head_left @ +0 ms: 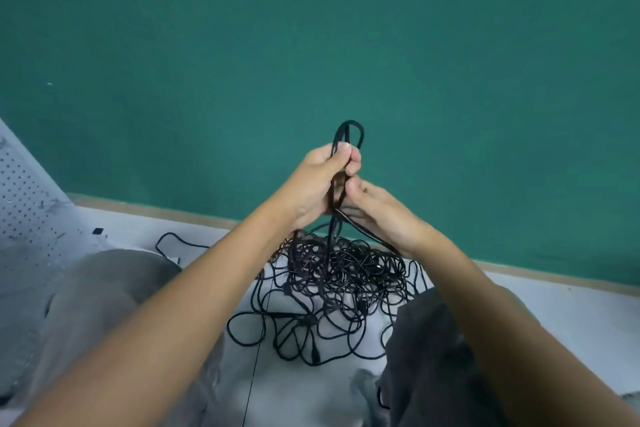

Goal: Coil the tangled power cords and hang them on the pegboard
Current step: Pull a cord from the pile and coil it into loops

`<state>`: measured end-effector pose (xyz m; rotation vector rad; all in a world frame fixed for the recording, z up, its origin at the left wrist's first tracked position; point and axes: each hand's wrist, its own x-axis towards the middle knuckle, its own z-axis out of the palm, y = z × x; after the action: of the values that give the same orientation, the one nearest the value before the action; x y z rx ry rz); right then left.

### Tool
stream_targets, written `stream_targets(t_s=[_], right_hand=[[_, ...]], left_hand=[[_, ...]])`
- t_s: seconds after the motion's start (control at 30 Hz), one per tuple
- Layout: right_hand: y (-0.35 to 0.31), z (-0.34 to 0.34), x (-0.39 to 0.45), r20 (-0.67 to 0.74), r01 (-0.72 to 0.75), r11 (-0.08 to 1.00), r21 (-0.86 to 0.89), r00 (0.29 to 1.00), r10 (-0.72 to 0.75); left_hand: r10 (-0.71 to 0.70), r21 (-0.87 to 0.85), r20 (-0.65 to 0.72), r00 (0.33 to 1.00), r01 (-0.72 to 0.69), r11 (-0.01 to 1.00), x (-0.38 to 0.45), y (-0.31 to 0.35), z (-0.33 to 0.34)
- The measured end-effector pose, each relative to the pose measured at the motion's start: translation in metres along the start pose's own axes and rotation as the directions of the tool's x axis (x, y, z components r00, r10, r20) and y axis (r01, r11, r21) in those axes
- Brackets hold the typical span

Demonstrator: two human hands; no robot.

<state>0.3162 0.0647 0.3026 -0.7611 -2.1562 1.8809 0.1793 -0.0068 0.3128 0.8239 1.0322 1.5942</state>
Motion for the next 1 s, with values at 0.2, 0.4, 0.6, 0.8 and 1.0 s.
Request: stream_targets(t_s=[0.2,0.4,0.6,0.8,1.0], right_hand=[[0.031,0.014,0.023,0.024,0.027,0.990,-0.136,0.999,-0.024],[0.022,0.007,0.036,-0.124,0.108,0.993,-0.044,0.986,-0.113],[-0.011,-0.009,0.035,-0.152,0.164,0.981,0.105,0.977,-0.147],[-0.010,-0.034,0.035,-0.276,0.128,0.991,0.026,0.954,-0.116],[0.026,-0.046,0.024,-0.275,-0.003,0.968,0.253,0.959,0.075]], left_hand=[[0.025,0.088,-0.095,0.995,-0.016,0.996,0.017,-0.024,-0.040],[-0.069,0.231,-0.047,0.996,0.079,0.970,0.015,-0.040,-0.061],[-0.157,0.024,0.128,0.979,0.155,0.988,0.002,-0.054,-0.049],[-0.169,0.219,0.110,0.979,0.142,0.965,-0.014,-0.067,-0.028],[-0.208,0.104,0.021,0.978,0.205,0.973,-0.002,-0.059,-0.024]])
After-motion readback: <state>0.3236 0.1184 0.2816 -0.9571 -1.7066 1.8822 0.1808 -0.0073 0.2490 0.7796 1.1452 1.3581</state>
